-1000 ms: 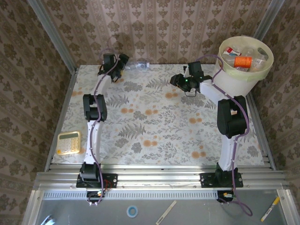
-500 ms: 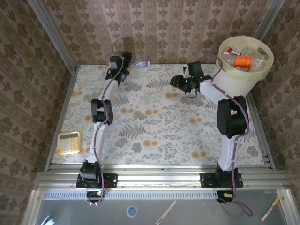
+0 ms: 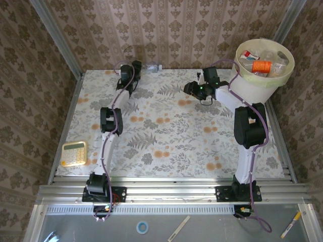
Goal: Throw the plastic bottles in the bin
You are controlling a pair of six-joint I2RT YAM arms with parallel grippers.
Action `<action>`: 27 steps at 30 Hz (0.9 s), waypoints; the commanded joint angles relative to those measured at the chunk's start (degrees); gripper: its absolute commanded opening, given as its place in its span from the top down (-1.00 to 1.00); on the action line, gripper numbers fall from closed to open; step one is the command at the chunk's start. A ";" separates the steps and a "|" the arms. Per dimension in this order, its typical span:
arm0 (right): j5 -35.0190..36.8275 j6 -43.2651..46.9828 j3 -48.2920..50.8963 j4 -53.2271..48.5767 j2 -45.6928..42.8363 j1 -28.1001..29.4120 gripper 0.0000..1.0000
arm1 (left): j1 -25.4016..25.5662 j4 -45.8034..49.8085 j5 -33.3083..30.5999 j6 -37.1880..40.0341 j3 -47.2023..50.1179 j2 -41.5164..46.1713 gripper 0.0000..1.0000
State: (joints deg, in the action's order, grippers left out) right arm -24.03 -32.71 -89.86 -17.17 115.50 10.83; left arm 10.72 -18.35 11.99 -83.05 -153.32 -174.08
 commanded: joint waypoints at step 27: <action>0.64 -1.05 9.23 3.18 -4.92 -0.29 0.03 | -2.25 -16.89 6.00 7.67 40.84 23.21 1.00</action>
State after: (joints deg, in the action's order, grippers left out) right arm -24.01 -33.21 -81.34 -15.27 113.51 10.74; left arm 9.28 -31.97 16.36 -78.37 -116.79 -155.46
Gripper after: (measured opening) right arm 0.484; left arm 0.069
